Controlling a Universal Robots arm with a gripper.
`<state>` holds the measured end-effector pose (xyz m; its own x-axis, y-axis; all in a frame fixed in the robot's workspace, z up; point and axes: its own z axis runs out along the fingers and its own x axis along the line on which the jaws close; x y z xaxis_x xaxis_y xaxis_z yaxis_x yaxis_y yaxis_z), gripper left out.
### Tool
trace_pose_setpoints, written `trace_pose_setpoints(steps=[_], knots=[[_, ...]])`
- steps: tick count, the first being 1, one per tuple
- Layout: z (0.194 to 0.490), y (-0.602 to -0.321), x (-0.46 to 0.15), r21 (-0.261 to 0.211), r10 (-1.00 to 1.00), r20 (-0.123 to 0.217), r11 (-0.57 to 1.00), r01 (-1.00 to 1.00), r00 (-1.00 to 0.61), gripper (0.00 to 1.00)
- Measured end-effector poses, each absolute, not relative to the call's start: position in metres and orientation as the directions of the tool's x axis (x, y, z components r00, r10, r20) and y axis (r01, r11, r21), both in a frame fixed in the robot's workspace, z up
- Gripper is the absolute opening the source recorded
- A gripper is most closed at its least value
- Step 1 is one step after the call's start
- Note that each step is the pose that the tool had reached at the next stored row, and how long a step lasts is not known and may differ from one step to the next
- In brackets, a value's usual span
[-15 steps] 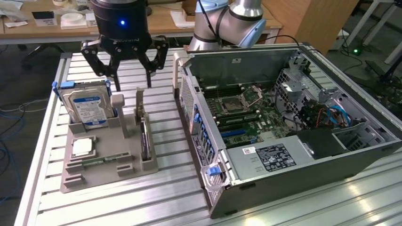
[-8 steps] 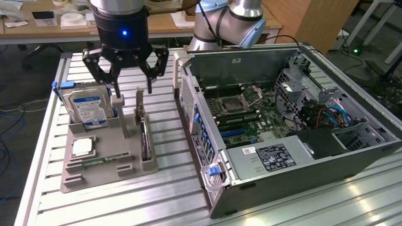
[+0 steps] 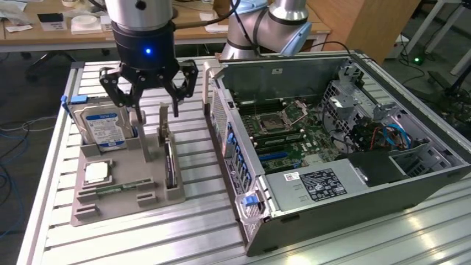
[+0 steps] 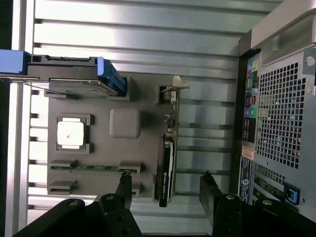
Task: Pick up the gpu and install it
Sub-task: 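Pick up the gpu and move the gpu toward the slot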
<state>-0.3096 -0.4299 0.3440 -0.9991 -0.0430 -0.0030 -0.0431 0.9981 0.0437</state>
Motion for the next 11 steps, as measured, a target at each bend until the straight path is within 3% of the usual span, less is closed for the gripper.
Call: trace_pose_setpoints(steps=[11], knots=[[0.324,-0.434,-0.31,0.044,-0.043,-0.003,0.998,-0.043,-0.999,0.66]])
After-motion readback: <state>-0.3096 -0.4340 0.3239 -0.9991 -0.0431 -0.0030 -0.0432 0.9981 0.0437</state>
